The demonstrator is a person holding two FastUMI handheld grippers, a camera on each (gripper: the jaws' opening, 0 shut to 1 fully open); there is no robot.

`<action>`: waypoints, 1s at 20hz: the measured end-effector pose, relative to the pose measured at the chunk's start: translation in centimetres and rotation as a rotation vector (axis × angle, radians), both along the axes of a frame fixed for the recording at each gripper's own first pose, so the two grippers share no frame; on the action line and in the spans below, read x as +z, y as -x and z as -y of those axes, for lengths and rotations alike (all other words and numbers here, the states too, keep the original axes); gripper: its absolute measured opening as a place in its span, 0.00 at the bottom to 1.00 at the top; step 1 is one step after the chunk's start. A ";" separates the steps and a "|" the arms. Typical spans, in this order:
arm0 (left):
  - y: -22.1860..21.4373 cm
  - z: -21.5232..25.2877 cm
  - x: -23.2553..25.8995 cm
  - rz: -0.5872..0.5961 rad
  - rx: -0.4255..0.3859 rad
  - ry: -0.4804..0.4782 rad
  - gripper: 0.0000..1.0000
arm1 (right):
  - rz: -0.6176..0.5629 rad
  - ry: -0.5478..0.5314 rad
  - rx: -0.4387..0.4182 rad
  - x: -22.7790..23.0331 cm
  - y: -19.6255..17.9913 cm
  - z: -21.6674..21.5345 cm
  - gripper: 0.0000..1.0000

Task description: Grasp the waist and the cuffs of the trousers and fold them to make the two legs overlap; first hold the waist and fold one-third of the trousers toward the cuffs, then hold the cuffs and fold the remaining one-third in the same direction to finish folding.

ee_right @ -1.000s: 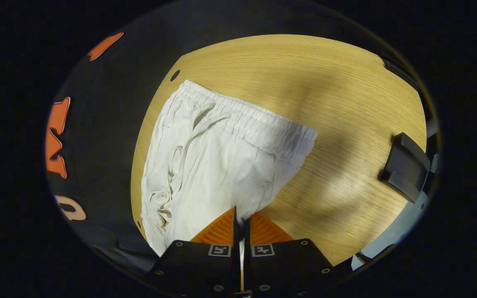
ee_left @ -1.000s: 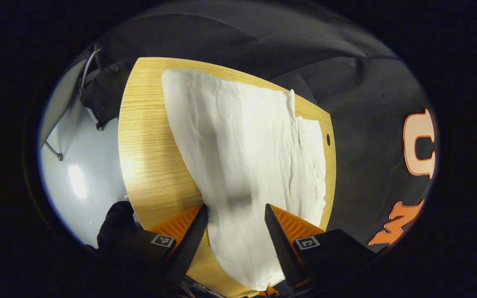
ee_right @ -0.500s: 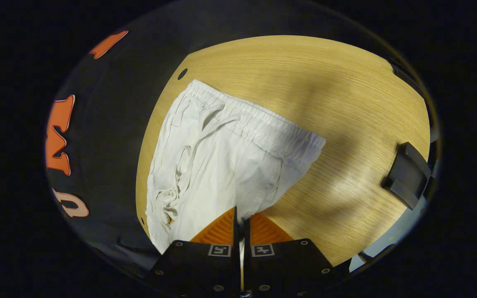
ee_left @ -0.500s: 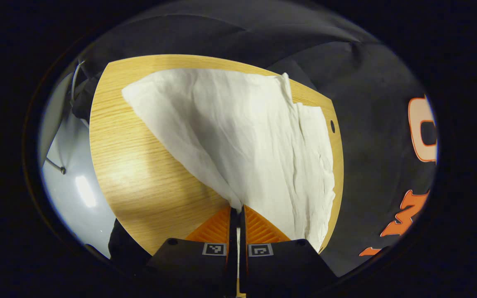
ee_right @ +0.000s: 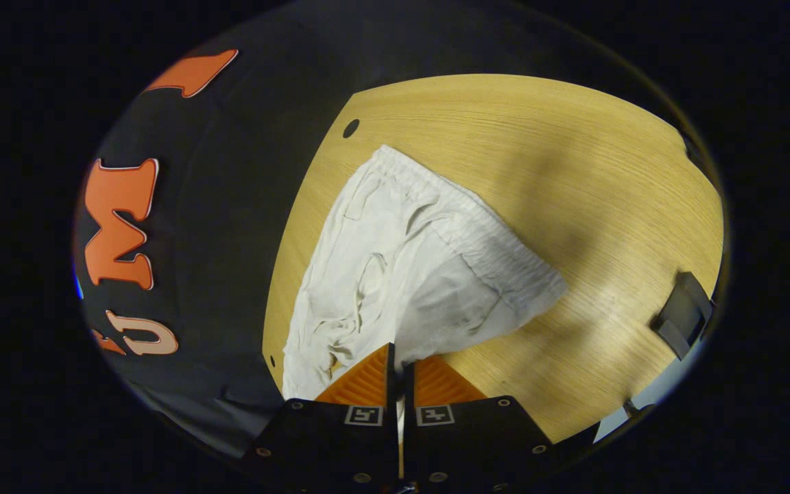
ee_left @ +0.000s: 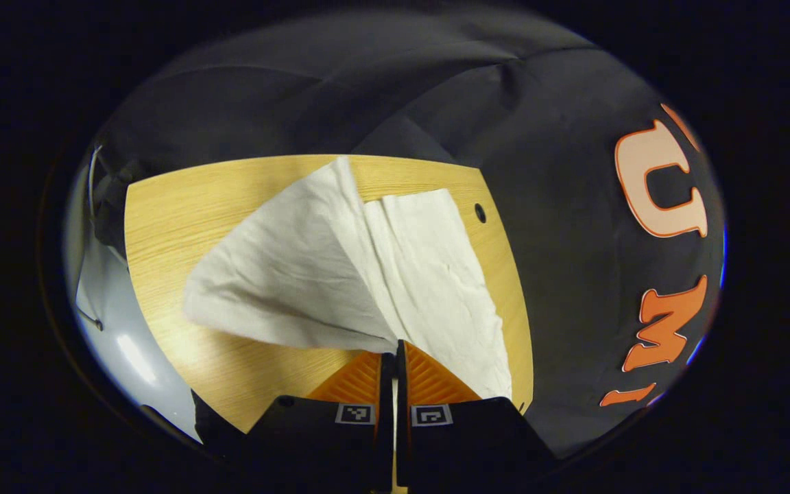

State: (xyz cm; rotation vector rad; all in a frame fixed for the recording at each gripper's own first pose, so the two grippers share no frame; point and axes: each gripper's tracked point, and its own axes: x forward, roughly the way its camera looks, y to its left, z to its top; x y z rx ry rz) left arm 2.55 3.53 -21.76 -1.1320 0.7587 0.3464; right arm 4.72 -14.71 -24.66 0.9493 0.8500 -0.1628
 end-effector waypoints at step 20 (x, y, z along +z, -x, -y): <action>-24.6 0.4 -0.2 0.003 -0.226 -0.033 0.06 | 0.042 0.152 -0.010 3.8 -20.4 -3.6 0.04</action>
